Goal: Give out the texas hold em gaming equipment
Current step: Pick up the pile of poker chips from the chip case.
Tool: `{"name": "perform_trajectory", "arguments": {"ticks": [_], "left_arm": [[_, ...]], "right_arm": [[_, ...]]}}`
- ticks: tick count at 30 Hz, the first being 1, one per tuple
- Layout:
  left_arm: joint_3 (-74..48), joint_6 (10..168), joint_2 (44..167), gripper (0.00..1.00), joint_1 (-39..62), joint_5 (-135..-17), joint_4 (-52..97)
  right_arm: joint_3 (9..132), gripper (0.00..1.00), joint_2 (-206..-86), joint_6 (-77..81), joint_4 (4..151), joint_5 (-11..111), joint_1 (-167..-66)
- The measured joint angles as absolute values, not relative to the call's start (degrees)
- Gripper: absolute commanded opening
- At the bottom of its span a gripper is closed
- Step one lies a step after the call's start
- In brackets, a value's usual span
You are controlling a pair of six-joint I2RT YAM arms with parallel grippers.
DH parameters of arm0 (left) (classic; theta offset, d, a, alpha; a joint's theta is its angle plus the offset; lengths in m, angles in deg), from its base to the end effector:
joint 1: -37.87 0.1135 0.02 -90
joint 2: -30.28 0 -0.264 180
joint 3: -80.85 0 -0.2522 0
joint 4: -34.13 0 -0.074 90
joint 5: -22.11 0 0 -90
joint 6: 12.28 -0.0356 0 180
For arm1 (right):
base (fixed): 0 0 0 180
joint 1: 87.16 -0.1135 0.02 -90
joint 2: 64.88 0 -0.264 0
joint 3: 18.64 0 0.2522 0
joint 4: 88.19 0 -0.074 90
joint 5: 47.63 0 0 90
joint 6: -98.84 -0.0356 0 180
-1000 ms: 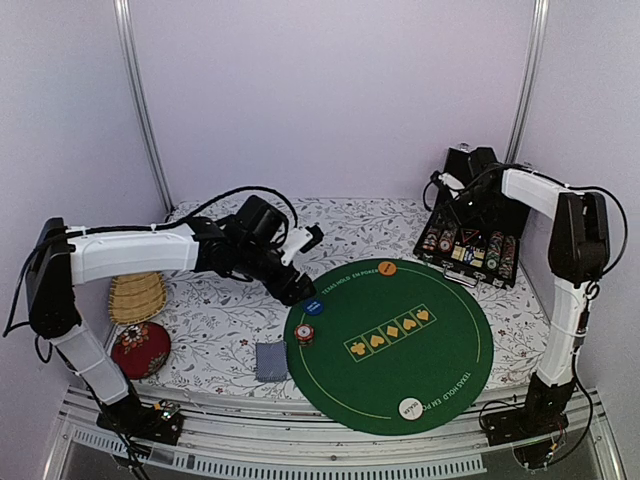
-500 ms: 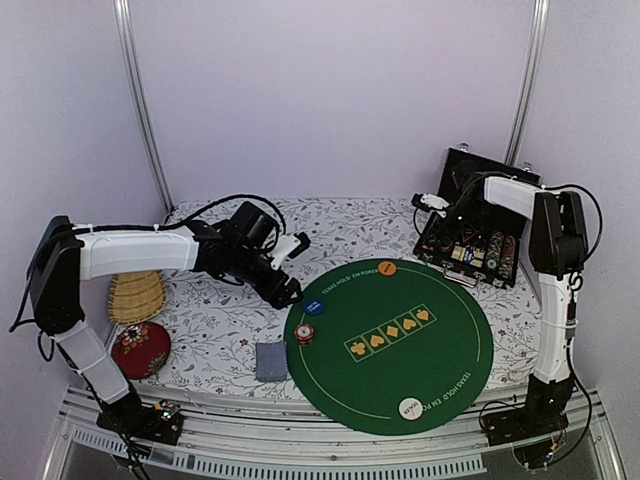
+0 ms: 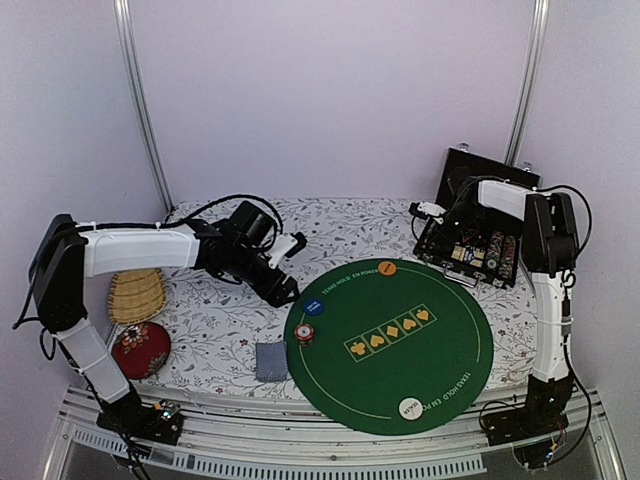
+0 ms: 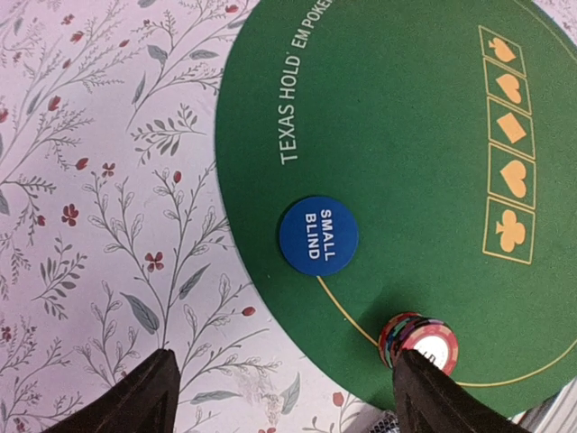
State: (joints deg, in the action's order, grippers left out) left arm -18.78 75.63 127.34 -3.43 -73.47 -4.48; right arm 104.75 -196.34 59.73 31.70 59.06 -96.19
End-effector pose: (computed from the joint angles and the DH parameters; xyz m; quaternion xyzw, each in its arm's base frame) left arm 0.2654 -0.2378 0.2131 0.3659 0.8805 -0.1437 0.2650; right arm 0.4771 0.0862 0.1756 -0.5090 0.8280 0.0662 0.2258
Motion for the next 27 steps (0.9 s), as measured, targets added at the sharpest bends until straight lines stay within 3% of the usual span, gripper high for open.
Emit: {"name": "perform_trajectory", "arguments": {"ticks": [13, 21, 27], "left_arm": [[-18.78, 75.59, 128.04, 0.84, -3.19, -73.45, -4.52], [-18.78, 75.56, 128.32, 0.84, -3.10, -73.43, -4.59], [-18.65, 75.54, 128.71, 0.84, -3.08, -73.43, -4.61]], "right_arm": [[107.06, 0.53, -197.50, 59.56, 29.60, 60.46, -95.65], [108.09, 0.54, -198.48, 58.99, 29.04, 61.55, -95.10], [108.81, 0.60, -198.83, 58.64, 28.62, 61.93, -94.95]]}}
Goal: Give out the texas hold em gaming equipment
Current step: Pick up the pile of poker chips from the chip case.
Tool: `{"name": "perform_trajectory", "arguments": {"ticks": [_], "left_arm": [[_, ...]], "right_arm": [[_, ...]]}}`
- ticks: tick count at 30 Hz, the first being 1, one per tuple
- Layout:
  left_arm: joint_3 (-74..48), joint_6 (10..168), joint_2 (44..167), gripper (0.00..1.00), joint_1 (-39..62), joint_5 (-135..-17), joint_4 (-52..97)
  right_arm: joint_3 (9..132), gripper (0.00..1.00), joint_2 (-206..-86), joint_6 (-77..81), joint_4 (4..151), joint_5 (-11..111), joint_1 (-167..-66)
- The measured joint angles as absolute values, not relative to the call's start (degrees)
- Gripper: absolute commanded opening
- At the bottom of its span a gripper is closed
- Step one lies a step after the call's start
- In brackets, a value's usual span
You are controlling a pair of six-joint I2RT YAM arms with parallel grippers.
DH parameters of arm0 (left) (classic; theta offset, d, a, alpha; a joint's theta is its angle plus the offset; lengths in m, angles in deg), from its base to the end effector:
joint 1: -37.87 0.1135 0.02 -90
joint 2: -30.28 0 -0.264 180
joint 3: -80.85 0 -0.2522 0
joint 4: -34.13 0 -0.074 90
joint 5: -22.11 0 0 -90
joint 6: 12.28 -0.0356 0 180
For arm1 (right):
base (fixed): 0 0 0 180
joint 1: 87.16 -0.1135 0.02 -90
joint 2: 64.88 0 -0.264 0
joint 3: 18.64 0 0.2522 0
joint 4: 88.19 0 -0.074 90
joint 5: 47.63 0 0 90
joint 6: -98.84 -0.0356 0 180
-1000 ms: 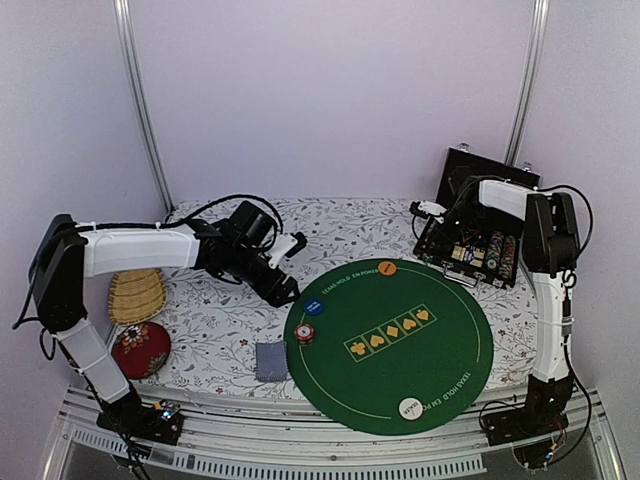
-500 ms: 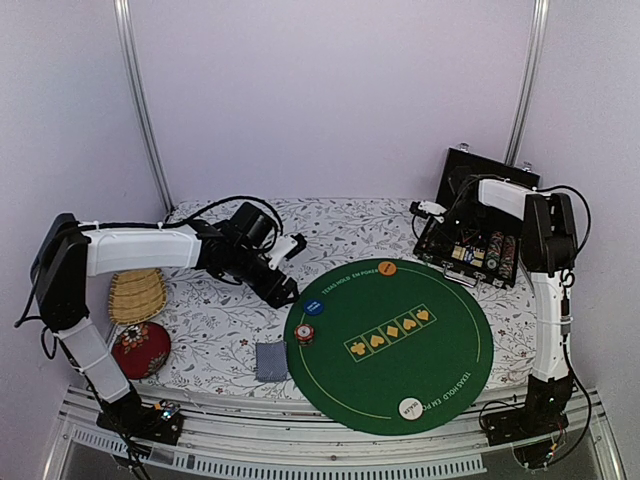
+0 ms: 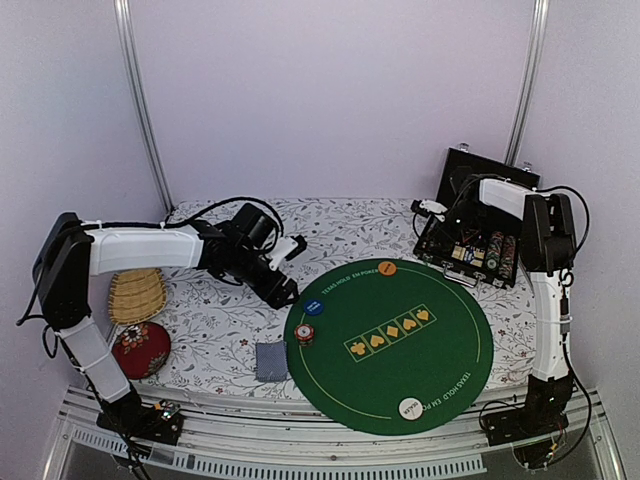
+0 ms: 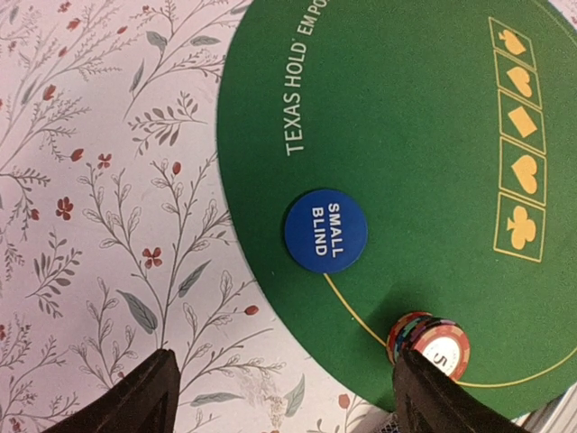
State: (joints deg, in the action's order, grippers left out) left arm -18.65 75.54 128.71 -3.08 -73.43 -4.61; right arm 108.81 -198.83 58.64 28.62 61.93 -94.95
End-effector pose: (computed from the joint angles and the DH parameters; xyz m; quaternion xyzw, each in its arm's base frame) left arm 0.2687 -0.2377 0.2056 0.3646 0.8848 -0.1387 0.2548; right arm 0.4850 0.0784 0.1742 -0.4935 0.8357 0.0938 0.2221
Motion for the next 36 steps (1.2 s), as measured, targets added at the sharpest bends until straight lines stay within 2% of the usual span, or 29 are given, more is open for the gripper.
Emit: {"name": "perform_trajectory", "arguments": {"ticks": [8, 17, 21, 36], "left_arm": [[-17.93, 75.32, 129.02, 0.84, -3.03, -73.43, -4.87], [-17.93, 75.32, 129.02, 0.84, -2.99, -73.39, -4.89], [-17.93, 75.32, 129.04, 0.84, -2.99, -73.43, -4.89], [-17.93, 75.30, 129.33, 0.83, -2.97, -73.45, -5.00]], "right_arm": [[110.25, 0.54, -199.05, 57.87, 32.12, 59.96, -94.47], [109.49, 0.54, -199.71, 57.90, 33.65, 59.32, -94.16], [109.07, 0.49, -199.71, 58.46, 34.48, 59.37, -94.31], [108.29, 0.49, -199.25, 59.40, 35.07, 54.71, -96.17]]}}
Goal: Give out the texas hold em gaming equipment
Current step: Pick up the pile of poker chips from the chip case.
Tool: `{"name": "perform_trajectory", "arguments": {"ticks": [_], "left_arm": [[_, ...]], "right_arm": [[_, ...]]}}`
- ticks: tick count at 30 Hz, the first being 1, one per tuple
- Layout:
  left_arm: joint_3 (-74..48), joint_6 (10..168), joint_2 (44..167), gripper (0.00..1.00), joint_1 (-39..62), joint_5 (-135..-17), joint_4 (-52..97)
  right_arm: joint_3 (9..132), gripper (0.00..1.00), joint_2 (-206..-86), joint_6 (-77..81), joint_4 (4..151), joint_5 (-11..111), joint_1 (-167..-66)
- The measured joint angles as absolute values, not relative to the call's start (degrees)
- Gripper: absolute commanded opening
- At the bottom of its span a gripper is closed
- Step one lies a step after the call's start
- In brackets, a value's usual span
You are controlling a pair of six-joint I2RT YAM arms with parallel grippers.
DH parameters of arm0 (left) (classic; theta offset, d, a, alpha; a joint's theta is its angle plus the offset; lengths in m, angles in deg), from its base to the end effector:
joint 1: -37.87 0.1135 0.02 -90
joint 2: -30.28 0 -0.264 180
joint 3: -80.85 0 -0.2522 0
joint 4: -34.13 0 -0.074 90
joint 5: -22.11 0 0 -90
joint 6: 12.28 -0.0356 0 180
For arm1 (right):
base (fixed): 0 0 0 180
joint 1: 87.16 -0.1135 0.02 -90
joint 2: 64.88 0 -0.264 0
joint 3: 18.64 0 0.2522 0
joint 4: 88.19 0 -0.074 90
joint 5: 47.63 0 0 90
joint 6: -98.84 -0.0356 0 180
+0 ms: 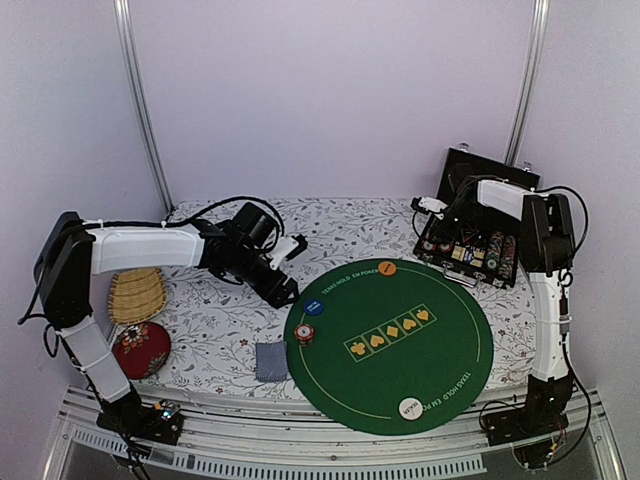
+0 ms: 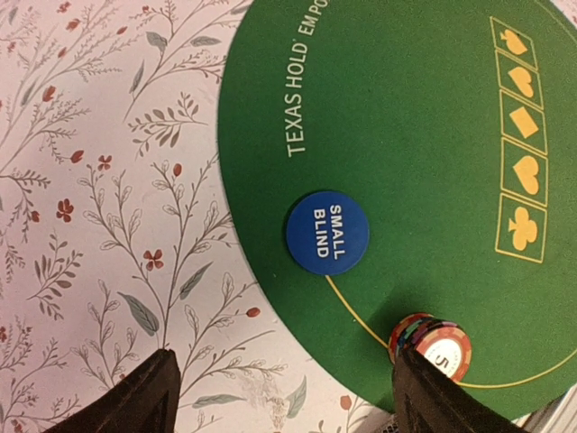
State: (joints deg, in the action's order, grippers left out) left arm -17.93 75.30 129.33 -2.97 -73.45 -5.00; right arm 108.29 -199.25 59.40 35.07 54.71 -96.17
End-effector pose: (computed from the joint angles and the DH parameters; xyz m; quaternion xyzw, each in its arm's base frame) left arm 0.2711 -0.2389 0.2053 0.3658 0.8851 -0.1374 0.2529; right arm 0.4947 0.0861 0.1716 -0.5022 0.8291 0.0192 0.2448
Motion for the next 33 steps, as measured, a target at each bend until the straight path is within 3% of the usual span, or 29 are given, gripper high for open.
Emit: {"name": "perform_trajectory", "arguments": {"ticks": [17, 21, 33], "left_arm": [[-17.95, 75.13, 129.33, 0.84, -2.97, -73.69, -5.00], [-17.95, 75.13, 129.33, 0.83, -2.95, -73.71, -5.00], [-18.04, 75.11, 129.33, 0.83, -2.95, -73.89, -4.98]], "right_arm": [[106.14, 0.51, -197.91, 60.82, 36.05, 51.81, -97.51], [106.14, 0.61, -197.91, 61.22, 36.07, 51.81, -97.68], [106.76, 0.68, -198.63, 61.11, 36.71, 48.22, -99.06]]}}
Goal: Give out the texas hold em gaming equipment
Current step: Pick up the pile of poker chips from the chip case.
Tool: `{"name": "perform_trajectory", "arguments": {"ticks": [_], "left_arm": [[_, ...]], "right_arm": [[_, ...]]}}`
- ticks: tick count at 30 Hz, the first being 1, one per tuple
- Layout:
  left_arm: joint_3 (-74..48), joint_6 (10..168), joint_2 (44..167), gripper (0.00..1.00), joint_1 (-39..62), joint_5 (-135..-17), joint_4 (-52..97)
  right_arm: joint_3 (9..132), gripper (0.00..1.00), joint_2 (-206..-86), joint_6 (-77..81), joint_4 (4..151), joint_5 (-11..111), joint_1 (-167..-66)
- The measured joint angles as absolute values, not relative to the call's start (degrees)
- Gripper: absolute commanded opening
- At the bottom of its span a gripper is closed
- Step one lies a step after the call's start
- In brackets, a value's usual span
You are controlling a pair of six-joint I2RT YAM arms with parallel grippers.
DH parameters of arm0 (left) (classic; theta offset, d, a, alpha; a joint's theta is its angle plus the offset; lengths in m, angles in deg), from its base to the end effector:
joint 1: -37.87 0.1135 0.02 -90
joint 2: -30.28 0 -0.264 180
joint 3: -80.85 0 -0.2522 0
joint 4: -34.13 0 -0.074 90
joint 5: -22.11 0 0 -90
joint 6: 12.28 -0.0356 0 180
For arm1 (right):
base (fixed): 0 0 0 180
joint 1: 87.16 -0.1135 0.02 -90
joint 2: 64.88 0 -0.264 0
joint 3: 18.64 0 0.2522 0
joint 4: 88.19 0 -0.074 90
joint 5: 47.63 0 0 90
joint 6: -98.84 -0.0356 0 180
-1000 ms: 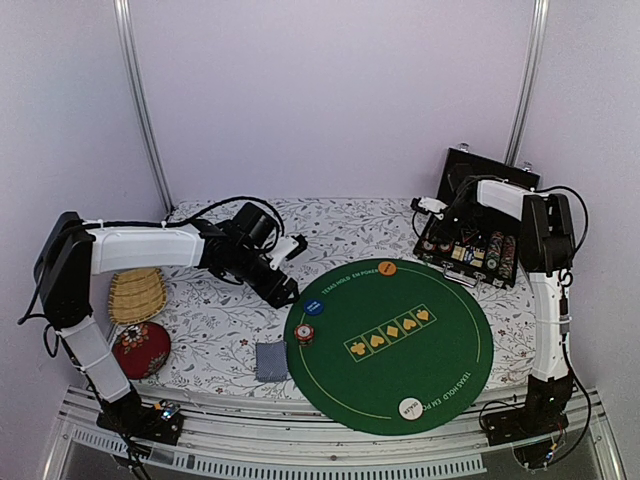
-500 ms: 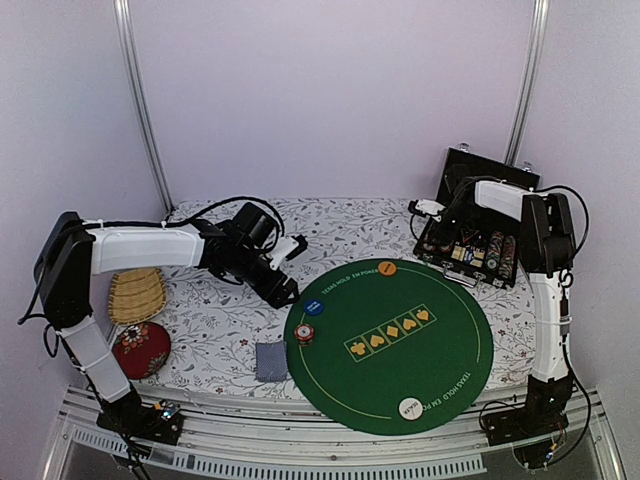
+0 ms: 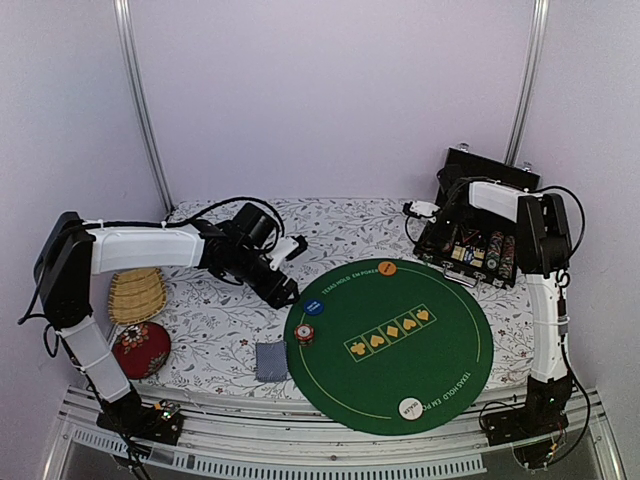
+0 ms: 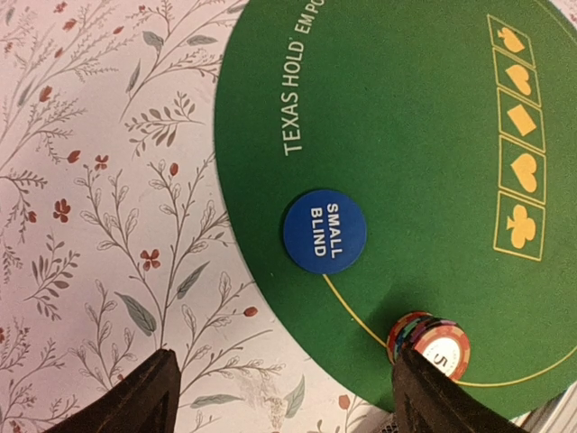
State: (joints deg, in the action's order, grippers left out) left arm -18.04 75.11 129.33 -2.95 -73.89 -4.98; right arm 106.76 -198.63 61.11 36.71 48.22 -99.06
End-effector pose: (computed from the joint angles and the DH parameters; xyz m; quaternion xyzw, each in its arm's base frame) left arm 0.2707 -0.2388 0.2047 0.3681 0.8842 -0.1401 0.2512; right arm 0.4895 0.1069 0.1697 -0.5262 0.8173 -0.0325 0.2324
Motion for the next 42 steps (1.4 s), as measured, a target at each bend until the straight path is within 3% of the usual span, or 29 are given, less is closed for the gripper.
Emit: {"name": "perform_trajectory", "arguments": {"ticks": [13, 31, 42], "left_arm": [[-18.39, 75.11, 129.33, 0.84, -2.93, -73.89, -4.98], [-18.82, 74.71, 129.33, 0.83, -2.93, -73.98, -4.96], [-18.95, 74.69, 129.37, 0.83, -2.93, -74.35, -4.96]], "right_arm": [[106.78, 0.62, -199.86, 60.08, 41.21, 44.35, -99.91], [105.29, 0.65, -196.43, 60.54, 37.43, 49.18, -97.24], [103.39, 0.57, -196.51, 60.52, 37.12, 49.38, -97.57]]}}
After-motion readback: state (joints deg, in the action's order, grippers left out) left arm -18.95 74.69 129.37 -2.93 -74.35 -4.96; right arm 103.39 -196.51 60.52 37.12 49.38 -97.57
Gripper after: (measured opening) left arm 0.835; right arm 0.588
